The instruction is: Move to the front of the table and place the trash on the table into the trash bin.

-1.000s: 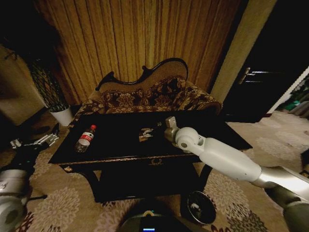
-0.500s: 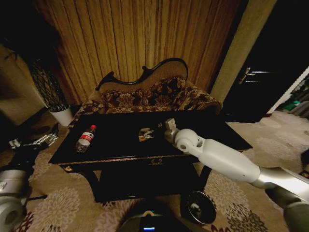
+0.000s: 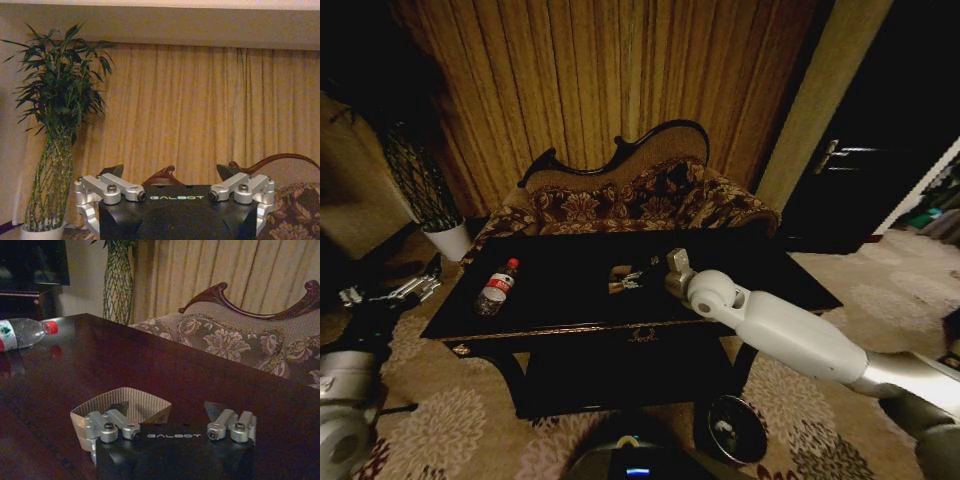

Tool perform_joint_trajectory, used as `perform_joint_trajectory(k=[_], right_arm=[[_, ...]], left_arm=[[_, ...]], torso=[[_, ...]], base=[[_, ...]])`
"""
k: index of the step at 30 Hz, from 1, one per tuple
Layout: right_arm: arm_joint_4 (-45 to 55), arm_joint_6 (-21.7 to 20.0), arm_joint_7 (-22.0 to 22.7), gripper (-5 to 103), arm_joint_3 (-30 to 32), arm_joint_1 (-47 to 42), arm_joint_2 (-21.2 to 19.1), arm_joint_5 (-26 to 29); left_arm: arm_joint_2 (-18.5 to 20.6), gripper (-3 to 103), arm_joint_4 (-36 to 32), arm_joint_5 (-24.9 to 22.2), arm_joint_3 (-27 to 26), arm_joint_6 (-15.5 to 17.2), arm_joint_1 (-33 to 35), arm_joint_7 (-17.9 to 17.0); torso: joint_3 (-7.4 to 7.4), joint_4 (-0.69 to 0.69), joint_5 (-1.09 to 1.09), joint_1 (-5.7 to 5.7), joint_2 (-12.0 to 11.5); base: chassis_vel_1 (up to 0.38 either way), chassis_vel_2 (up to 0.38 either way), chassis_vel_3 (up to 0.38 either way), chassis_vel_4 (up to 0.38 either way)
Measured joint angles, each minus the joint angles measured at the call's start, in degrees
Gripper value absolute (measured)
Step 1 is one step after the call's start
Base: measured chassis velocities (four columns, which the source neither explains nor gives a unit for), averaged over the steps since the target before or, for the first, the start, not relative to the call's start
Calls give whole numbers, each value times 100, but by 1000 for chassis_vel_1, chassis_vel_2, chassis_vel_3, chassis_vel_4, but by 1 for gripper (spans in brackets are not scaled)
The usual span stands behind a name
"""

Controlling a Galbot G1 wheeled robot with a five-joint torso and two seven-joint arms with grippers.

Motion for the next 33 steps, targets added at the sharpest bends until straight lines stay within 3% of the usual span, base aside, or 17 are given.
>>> perform_joint_trajectory(k=[1,2,3,6,7,9,12,13,14,15,17,18,20,21,23,24,33], right_arm=[[3,1,-1,83,7,-5,-5,-1],[5,4,-2,83,10,-10,-9,-4],[7,12,-3,72,12,-17,-11,-7],[9,17,-4,72,13,-22,-12,-10],[12,23,-6,61,15,-23,-12,-13],[16,27,-9,50,15,-23,-8,-15],[16,28,-9,50,15,-23,-6,-15],[16,29,-11,39,15,-23,-5,-18],[16,32,-12,39,15,-27,-6,-26],[16,35,-12,28,15,-35,-8,-31],[16,39,-13,28,16,-47,-9,-36],[17,42,-14,18,21,-57,-9,-38],[20,43,-14,18,27,-66,-10,-40],[24,45,-15,7,34,-76,-10,-42],[27,47,-15,7,40,-86,-10,-44],[27,49,-16,1,47,-92,-10,-46],[49,53,-16,0,77,-134,-22,-53]], left_arm=[[1,100,0,0,0,0,-3,0],[3,100,0,0,1,-1,-5,0],[4,100,0,1,2,-3,-7,0],[5,100,0,1,2,-5,-8,0],[6,100,-1,1,1,-9,-8,0],[11,100,-1,2,-10,-19,-9,-1],[12,100,0,2,-13,-20,-8,-1],[12,100,0,1,-16,-22,-9,-1],[12,100,0,2,-18,-27,-8,-2],[12,100,-1,2,-18,-31,-6,-1],[12,100,-1,2,-20,-38,-3,-2],[12,100,0,2,-21,-41,-2,-2],[12,100,0,2,-23,-42,-2,-2],[14,100,0,3,-25,-43,-1,-2],[18,100,0,3,-27,-45,0,-2],[24,100,0,3,-28,-47,0,-2],[36,100,6,4,-31,-57,-3,-2]], torso=[[0,0,0,0,0],[0,0,0,0,0],[0,0,0,0,0],[0,0,0,0,0],[0,0,0,0,0],[0,0,0,0,0],[0,0,0,0,0],[0,0,0,0,0],[0,0,0,0,0],[0,0,0,0,0],[0,0,0,0,0],[0,0,0,0,0],[0,0,0,0,0],[0,0,0,0,0],[0,0,0,0,0],[0,0,0,0,0],[0,0,0,0,0]], base=[[0,0,0,0],[0,0,0,0],[0,0,0,0],[0,0,0,0],[0,0,0,0],[0,0,0,0],[0,0,0,0],[0,0,0,0],[0,0,0,0],[0,0,0,0],[0,0,0,0],[0,0,0,0],[0,0,0,0],[0,0,0,0],[0,0,0,0],[0,0,0,0],[0,0,0,0]])
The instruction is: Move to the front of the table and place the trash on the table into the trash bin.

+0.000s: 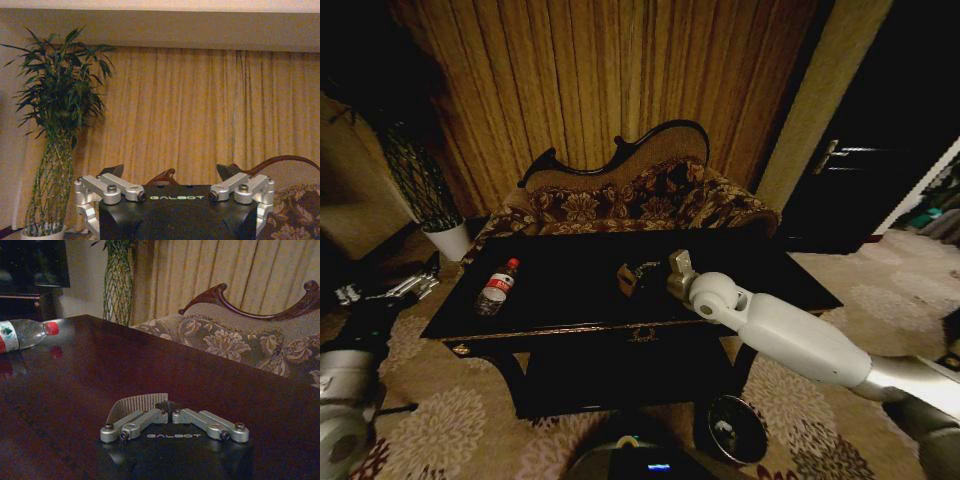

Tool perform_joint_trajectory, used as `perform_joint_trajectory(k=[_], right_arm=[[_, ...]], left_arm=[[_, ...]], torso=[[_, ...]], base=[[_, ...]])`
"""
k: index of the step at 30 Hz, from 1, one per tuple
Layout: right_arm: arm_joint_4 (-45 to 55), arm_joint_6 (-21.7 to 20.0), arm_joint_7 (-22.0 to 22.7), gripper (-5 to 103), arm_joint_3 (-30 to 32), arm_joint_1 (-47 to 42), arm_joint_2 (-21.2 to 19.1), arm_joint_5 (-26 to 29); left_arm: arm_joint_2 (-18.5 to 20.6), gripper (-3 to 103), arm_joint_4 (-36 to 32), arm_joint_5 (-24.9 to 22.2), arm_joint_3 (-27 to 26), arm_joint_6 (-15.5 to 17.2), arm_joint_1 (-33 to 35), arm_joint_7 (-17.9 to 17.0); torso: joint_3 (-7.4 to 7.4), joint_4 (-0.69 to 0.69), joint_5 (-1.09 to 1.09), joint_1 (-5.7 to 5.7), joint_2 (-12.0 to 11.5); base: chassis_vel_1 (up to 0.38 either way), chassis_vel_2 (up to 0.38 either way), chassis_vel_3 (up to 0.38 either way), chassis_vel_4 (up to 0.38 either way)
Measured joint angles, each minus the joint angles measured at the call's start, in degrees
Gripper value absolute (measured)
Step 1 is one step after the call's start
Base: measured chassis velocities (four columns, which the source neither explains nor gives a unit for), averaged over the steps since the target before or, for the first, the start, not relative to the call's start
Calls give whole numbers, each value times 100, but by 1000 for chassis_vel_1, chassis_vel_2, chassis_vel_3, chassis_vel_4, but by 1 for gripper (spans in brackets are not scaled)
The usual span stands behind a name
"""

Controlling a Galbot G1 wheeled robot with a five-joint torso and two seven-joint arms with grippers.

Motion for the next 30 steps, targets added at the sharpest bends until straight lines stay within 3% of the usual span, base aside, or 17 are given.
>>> perform_joint_trajectory(k=[12,14,16,22,25,28,30], right_arm=[[91,275,183,0,370,-193,23,203],[100,337,199,0,658,-257,-5,287],[116,494,209,0,1412,-596,-11,235],[99,541,398,0,2191,-1218,-23,-16],[81,544,410,0,2911,-1963,-92,-539],[66,606,427,0,3225,-2299,-107,-732],[-39,915,528,0,3733,-2752,-87,-1154]], left_arm=[[21,100,15,-2,2,-9,-9,-1],[30,100,25,-2,11,-9,-16,-1],[28,100,31,-1,75,-9,-55,0],[37,100,69,-1,87,-10,-71,19],[77,100,156,-8,44,-54,-35,57],[92,100,197,-10,42,-70,-34,70],[126,100,238,-17,55,-81,-53,98]], torso=[[0,0,0,0,0],[0,1,-1,0,0],[0,0,0,0,0],[0,1,0,1,0],[0,-2,0,1,0],[0,-3,2,1,0],[0,-1,1,0,0]], base=[[0,0,0,0],[0,0,0,0],[0,0,0,0],[0,0,0,0],[0,0,0,0],[0,0,0,0],[0,0,0,0]])
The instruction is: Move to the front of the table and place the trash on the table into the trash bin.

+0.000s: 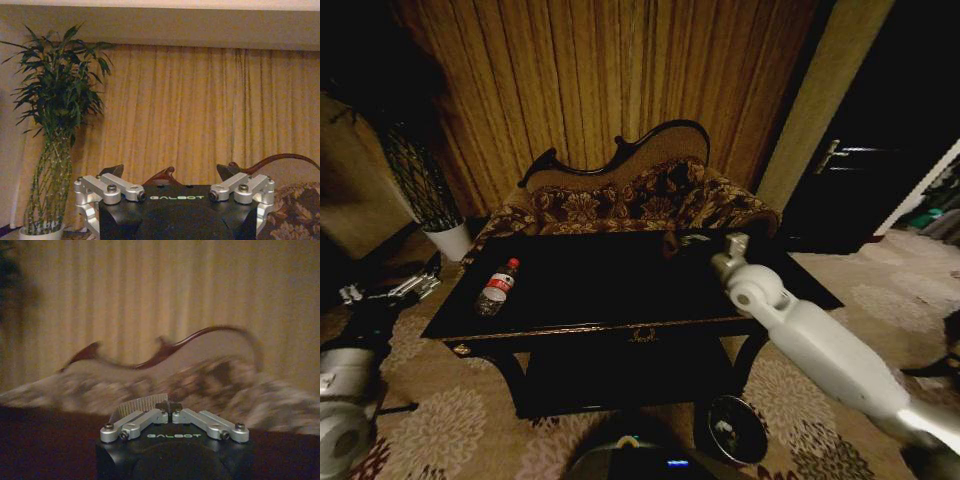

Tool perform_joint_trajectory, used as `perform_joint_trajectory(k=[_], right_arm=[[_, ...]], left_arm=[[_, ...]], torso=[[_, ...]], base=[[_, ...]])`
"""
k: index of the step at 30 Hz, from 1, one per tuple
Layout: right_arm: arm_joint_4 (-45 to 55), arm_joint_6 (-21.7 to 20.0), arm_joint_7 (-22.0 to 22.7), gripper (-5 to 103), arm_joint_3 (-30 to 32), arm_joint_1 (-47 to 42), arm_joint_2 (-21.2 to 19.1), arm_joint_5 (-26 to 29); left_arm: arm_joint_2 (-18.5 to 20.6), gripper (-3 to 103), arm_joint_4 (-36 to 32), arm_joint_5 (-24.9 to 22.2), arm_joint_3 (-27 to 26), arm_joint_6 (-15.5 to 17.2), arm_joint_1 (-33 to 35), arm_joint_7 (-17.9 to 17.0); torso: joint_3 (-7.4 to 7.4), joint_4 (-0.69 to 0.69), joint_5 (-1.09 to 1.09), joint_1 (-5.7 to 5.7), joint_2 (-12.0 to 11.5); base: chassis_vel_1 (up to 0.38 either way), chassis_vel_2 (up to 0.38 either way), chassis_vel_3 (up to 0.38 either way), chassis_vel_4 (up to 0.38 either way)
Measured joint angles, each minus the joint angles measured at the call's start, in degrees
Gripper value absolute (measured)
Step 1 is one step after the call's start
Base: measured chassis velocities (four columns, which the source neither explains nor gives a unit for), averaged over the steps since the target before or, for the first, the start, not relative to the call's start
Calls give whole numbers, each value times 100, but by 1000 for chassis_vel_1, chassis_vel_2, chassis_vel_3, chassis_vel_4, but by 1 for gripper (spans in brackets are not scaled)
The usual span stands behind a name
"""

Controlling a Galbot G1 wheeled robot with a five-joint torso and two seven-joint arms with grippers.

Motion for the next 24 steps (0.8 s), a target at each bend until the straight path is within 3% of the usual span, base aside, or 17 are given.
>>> perform_joint_trajectory(k=[7,10,15,24], right_arm=[[8,305,3,0,904,-751,227,-499],[99,409,-334,0,1332,-1345,225,-700],[344,298,-429,0,1921,-1874,213,-393],[554,183,-371,0,2316,-2053,290,-111]], left_arm=[[60,100,85,-40,55,-118,-10,133],[97,100,153,-159,83,-151,52,177],[111,100,187,-168,193,-175,37,245],[129,100,120,-164,270,-182,11,282]], torso=[[0,2,-1,0,0],[0,1,0,0,0],[0,1,0,0,0],[0,2,-1,0,0]], base=[[0,0,0,0],[0,0,0,0],[0,0,0,0],[0,0,0,0]])
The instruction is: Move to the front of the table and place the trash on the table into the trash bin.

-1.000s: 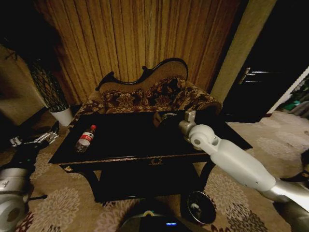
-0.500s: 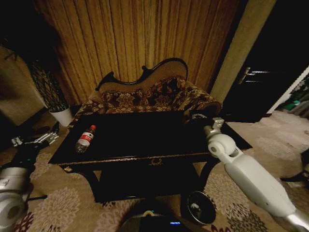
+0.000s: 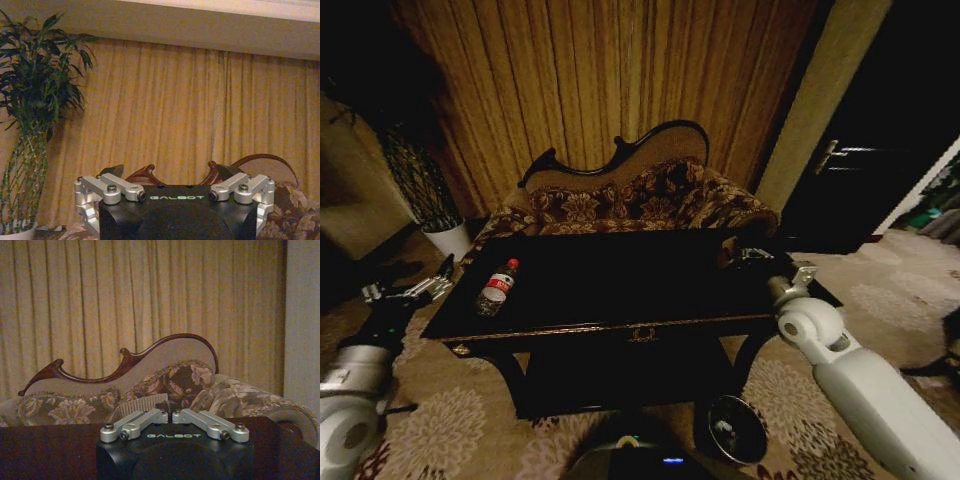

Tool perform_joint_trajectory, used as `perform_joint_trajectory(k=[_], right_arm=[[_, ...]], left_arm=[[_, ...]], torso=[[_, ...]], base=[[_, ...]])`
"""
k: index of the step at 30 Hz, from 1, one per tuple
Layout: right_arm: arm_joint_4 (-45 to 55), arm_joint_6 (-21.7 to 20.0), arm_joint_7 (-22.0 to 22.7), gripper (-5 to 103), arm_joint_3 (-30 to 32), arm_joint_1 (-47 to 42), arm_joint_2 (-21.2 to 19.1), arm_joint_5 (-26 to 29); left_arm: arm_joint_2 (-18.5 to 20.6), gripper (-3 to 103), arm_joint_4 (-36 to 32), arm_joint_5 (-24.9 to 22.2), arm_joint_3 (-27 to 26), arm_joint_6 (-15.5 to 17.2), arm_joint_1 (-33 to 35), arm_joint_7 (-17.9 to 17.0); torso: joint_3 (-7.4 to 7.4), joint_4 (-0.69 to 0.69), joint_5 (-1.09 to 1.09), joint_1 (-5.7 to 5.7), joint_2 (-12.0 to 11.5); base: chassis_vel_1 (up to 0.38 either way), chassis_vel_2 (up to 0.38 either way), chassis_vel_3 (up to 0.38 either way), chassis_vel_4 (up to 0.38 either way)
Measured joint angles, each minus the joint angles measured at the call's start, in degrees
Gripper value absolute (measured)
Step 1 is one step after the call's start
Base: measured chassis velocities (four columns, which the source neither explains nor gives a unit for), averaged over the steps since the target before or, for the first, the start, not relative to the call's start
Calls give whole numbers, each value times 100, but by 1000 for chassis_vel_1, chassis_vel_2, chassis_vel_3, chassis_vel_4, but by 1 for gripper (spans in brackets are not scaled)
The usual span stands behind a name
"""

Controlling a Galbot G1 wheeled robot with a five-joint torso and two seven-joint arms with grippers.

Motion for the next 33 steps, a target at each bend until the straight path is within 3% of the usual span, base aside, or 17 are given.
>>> perform_joint_trajectory(k=[16,33], right_arm=[[170,-51,-7,0,368,-360,164,-9],[168,24,-61,0,499,-517,245,-51]], left_arm=[[-34,100,30,145,119,-42,-17,6],[-45,100,-25,179,142,-46,-2,2]], torso=[[1,-1,0,1,-1],[0,-1,0,-2,0]], base=[[18,-23,-19,15],[129,-132,-126,128]])
